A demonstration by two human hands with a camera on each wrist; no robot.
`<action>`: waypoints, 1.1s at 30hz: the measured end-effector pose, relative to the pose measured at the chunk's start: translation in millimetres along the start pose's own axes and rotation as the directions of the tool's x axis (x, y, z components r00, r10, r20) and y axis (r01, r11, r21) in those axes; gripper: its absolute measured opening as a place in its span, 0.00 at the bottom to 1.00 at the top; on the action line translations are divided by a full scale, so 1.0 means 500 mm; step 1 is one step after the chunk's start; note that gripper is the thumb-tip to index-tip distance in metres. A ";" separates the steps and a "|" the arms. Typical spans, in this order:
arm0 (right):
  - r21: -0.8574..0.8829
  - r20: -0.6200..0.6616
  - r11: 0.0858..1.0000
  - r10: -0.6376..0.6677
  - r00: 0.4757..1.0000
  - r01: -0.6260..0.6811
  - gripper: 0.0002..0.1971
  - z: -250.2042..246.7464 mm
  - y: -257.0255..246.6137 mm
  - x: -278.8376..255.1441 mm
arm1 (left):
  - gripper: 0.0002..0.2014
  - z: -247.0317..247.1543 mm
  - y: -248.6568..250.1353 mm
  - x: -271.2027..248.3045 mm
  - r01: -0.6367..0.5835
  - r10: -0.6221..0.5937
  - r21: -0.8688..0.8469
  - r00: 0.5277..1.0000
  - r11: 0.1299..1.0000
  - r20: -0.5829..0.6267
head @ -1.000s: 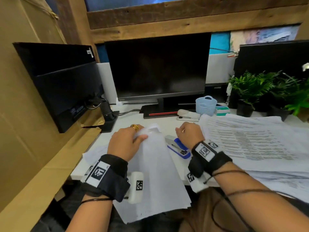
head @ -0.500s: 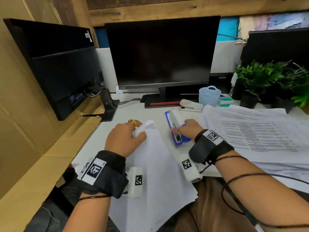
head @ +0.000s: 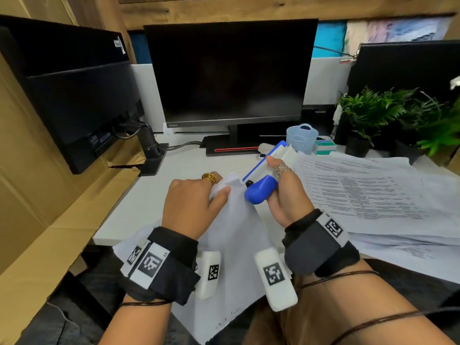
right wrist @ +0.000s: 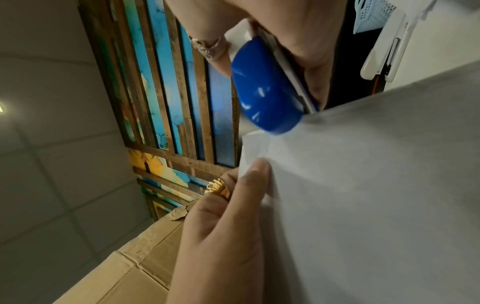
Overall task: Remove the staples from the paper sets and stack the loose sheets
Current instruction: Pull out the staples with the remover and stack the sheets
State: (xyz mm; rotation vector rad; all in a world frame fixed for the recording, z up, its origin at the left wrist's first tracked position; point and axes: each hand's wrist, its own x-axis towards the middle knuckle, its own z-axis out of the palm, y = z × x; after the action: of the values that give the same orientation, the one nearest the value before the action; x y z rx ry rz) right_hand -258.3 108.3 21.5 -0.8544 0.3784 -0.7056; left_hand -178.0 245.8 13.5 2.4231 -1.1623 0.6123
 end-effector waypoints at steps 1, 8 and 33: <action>0.021 -0.023 1.000 0.006 1.000 -0.006 0.11 -0.001 -0.002 0.000 | 0.24 0.001 0.003 0.000 -0.010 0.010 -0.003 1.000 1.000 -0.015; 0.003 -0.209 0.998 0.057 0.976 -0.057 0.05 0.003 0.001 -0.001 | 0.19 0.010 0.047 -0.012 -0.071 0.060 -0.190 0.996 0.979 -0.065; -0.180 -0.131 0.973 -0.171 0.977 0.146 0.05 0.014 -0.008 -0.028 | 0.18 0.018 0.089 -0.027 -0.062 0.082 -0.354 0.996 0.933 0.041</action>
State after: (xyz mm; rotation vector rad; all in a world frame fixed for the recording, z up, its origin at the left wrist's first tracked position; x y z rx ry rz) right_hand -265.9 120.0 29.1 -1.0053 0.5104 -0.8970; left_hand -219.1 223.9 5.4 2.1111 -1.2667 0.3241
